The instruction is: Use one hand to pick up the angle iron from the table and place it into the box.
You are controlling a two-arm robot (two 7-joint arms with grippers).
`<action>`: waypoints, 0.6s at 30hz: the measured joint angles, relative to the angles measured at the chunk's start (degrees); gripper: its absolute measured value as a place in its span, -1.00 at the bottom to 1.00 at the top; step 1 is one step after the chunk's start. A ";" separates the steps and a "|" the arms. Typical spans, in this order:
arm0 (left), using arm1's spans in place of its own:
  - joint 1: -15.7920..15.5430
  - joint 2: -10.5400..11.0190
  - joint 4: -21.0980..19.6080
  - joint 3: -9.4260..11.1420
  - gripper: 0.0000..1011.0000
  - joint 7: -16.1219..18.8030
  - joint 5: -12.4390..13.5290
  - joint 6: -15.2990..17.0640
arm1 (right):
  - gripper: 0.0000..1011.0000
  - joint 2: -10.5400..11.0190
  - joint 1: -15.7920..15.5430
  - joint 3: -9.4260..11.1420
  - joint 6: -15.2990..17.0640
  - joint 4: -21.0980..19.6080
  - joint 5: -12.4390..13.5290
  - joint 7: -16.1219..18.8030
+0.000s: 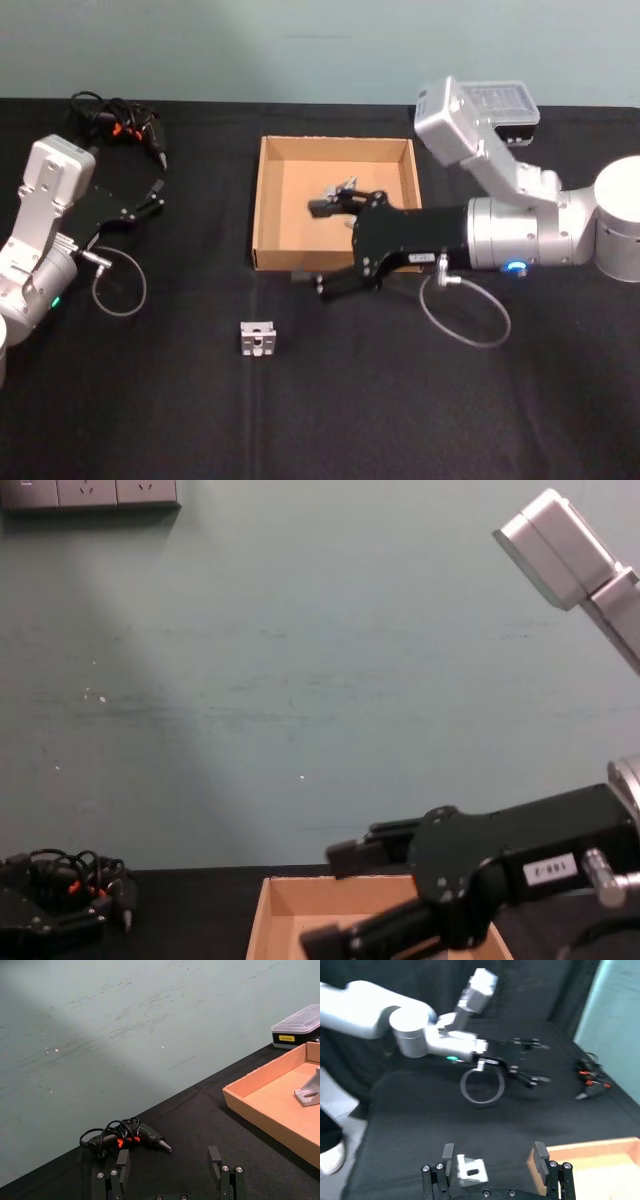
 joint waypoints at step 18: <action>0.00 0.00 0.00 0.00 1.00 0.00 0.00 0.00 | 0.98 1.12 0.31 -6.31 -0.98 -3.39 -2.65 1.33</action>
